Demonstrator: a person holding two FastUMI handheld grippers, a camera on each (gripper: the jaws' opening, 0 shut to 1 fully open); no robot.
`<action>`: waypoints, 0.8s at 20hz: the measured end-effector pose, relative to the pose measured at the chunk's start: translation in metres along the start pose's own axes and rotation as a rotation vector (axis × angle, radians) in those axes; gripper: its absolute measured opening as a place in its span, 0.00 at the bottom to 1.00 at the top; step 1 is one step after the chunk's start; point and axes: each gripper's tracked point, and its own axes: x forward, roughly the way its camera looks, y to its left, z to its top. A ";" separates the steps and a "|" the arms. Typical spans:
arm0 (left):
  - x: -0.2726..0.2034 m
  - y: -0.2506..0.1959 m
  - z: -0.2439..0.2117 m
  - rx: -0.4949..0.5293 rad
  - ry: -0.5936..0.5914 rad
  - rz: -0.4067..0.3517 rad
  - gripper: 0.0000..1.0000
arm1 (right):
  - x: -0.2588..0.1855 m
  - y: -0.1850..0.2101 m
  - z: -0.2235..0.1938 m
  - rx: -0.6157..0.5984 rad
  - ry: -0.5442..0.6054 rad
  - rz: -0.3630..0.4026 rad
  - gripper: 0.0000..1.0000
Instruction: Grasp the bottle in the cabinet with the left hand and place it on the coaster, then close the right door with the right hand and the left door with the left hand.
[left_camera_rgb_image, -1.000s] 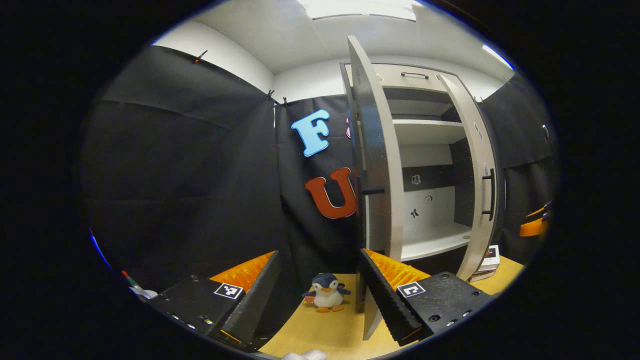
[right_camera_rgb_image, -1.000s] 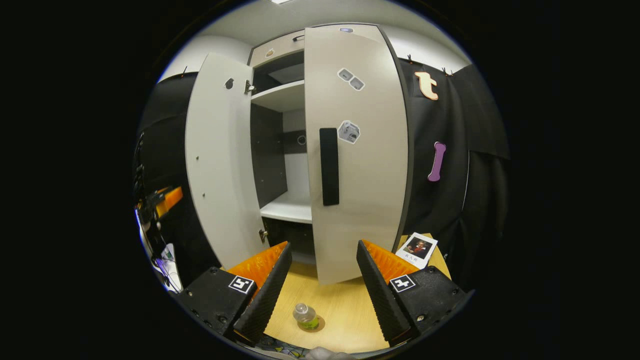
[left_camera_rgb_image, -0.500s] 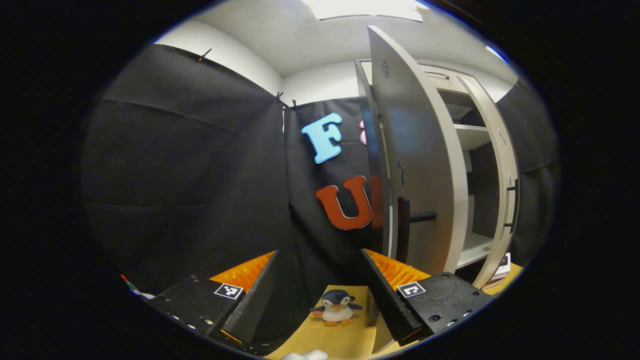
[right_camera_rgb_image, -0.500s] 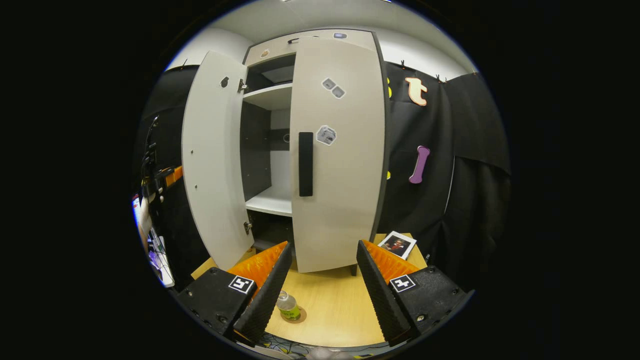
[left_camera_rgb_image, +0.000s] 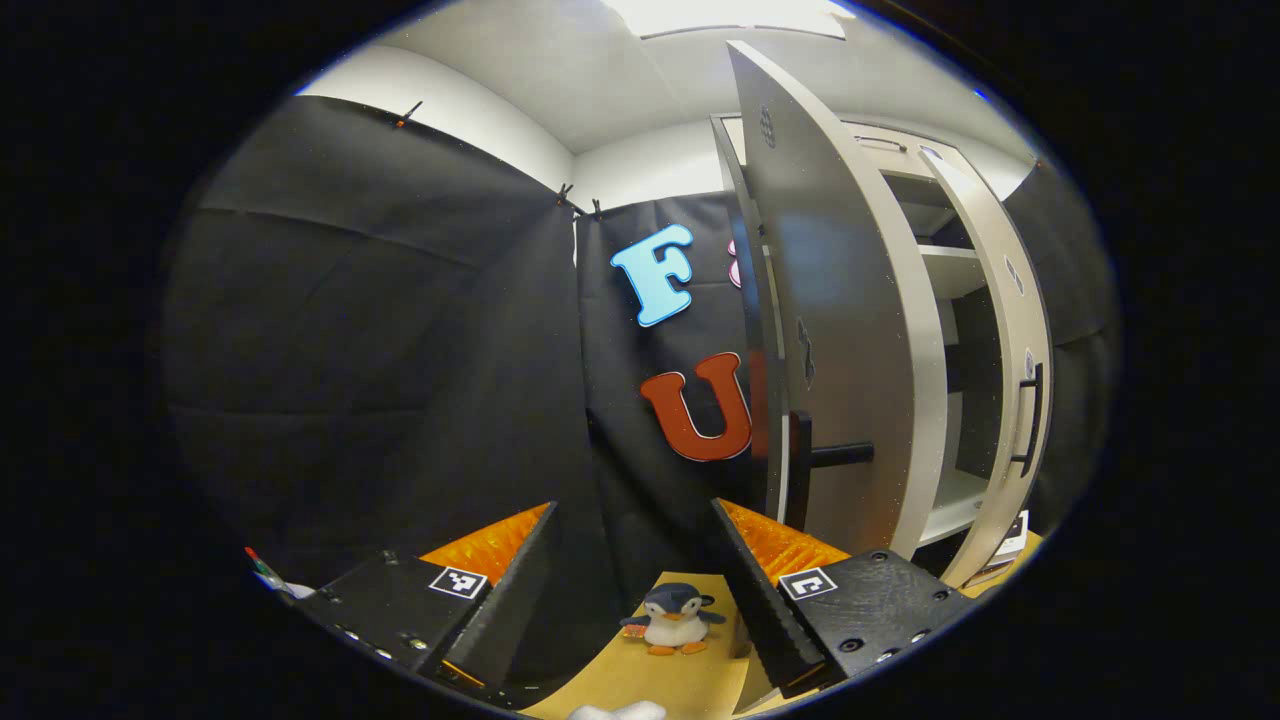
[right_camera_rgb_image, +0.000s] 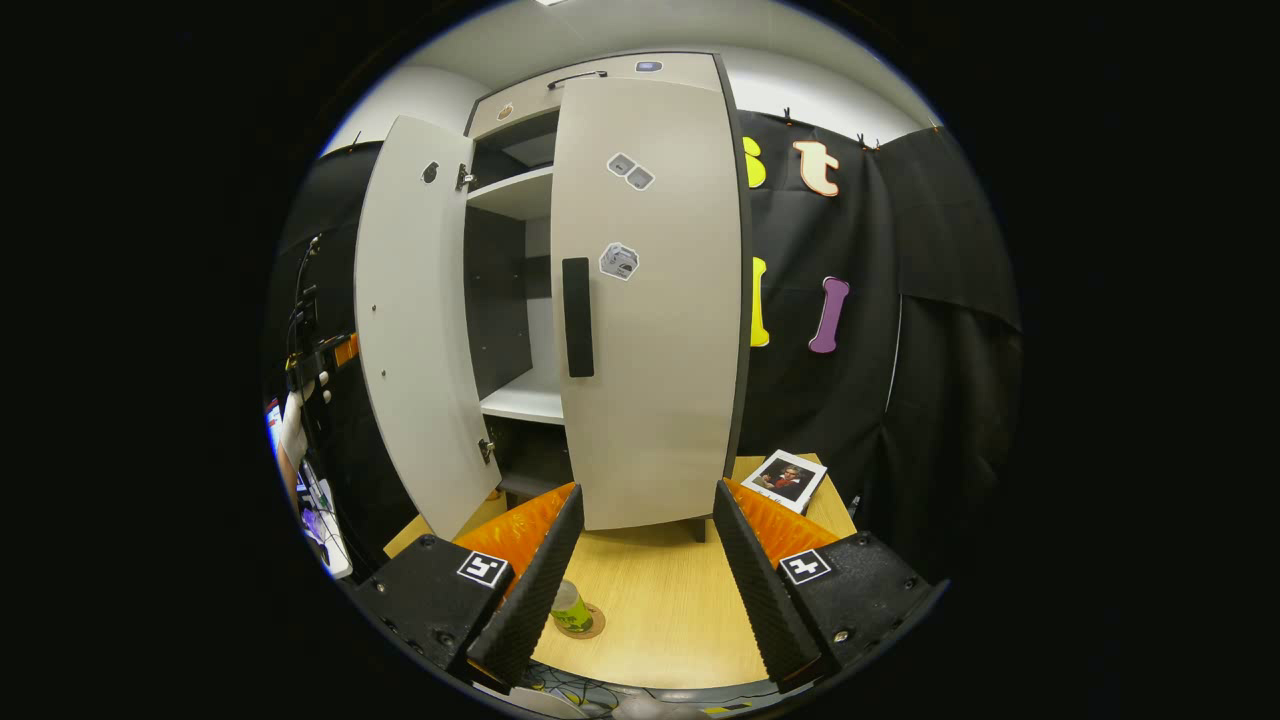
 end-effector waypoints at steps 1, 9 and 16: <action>0.001 0.000 0.001 0.008 -0.002 0.006 0.89 | 0.002 -0.003 0.001 -0.006 -0.002 0.001 0.81; -0.008 -0.039 0.008 0.006 0.001 -0.035 0.89 | 0.007 -0.019 0.002 0.018 -0.004 0.025 0.81; -0.021 -0.099 0.007 0.000 0.004 -0.145 0.89 | 0.006 -0.027 0.002 0.040 0.008 0.030 0.81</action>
